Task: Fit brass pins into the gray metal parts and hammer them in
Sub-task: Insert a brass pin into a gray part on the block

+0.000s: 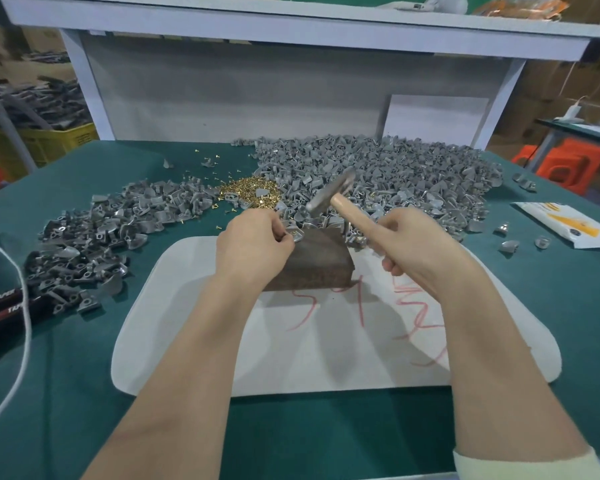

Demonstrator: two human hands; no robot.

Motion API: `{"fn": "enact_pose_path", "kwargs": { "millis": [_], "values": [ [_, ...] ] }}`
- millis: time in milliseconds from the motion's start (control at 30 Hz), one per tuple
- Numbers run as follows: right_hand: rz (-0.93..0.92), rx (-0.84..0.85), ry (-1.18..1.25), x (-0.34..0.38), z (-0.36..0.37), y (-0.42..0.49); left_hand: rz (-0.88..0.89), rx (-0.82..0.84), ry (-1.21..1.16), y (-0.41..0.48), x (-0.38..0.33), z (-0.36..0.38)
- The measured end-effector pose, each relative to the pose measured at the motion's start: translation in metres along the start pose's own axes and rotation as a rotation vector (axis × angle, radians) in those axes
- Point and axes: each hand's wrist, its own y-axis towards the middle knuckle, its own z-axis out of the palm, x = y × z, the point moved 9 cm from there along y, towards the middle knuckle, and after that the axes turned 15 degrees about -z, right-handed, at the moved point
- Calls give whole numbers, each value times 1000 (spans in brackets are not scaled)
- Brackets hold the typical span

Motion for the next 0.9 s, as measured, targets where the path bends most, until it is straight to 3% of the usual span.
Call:
{"fn": "enact_pose_path", "kwargs": {
  "millis": [100, 233, 367, 533, 700, 833, 900],
  "values": [
    [-177, -59, 50, 22, -10, 0, -20, -9, 8, 1, 2, -1],
    [-313, -78, -68, 40, -16, -7, -35, 6, 11, 3, 3, 0],
    [-347, -118, -127, 45, -28, -14, -44, 24, -11, 3, 4, 1],
    [-390, 47, -222, 52, -8, -13, -54, 25, -18, 5, 5, 1],
    [-409, -150, -185, 55, -28, -16, -43, 22, -38, 5, 6, 0],
    [-420, 46, -213, 58, -8, -17, -57, 32, -35, 6, 7, 2],
    [-410, 61, -242, 57, -4, -16, -57, 39, -36, 6, 6, 2]
  ]
}}
